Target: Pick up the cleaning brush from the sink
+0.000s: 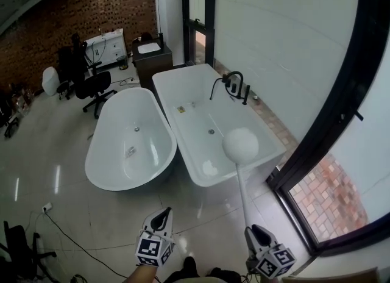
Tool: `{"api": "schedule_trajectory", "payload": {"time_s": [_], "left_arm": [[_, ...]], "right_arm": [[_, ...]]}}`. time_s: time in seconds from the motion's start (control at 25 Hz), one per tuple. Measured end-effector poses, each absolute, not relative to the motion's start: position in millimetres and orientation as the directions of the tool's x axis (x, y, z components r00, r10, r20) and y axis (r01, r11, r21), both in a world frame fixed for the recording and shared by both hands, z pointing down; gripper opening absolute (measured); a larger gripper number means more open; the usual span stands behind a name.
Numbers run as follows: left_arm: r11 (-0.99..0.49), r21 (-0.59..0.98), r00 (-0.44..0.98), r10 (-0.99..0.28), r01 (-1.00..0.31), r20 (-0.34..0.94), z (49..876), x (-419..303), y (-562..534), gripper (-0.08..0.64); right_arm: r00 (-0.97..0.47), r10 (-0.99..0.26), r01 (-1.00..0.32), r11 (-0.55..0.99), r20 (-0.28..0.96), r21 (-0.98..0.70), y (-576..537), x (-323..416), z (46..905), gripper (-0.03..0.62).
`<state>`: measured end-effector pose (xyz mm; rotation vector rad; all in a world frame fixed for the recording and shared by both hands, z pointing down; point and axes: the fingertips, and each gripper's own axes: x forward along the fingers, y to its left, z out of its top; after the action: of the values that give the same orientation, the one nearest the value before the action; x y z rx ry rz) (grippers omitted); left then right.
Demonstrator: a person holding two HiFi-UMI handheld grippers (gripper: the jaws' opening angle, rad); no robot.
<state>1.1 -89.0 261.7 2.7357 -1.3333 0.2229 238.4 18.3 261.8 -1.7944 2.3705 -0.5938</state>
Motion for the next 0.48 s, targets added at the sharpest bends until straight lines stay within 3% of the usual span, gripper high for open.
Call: {"api": "schedule_trajectory", "payload": {"time_s": [0.48], "left_arm": [[-0.486,-0.04,0.476,-0.866,-0.873,0.154,214,-27,43,-0.008]], "right_arm": [[-0.448,-0.894,-0.815,0.4,0.018,-0.42,109,228,225,0.074]]}}
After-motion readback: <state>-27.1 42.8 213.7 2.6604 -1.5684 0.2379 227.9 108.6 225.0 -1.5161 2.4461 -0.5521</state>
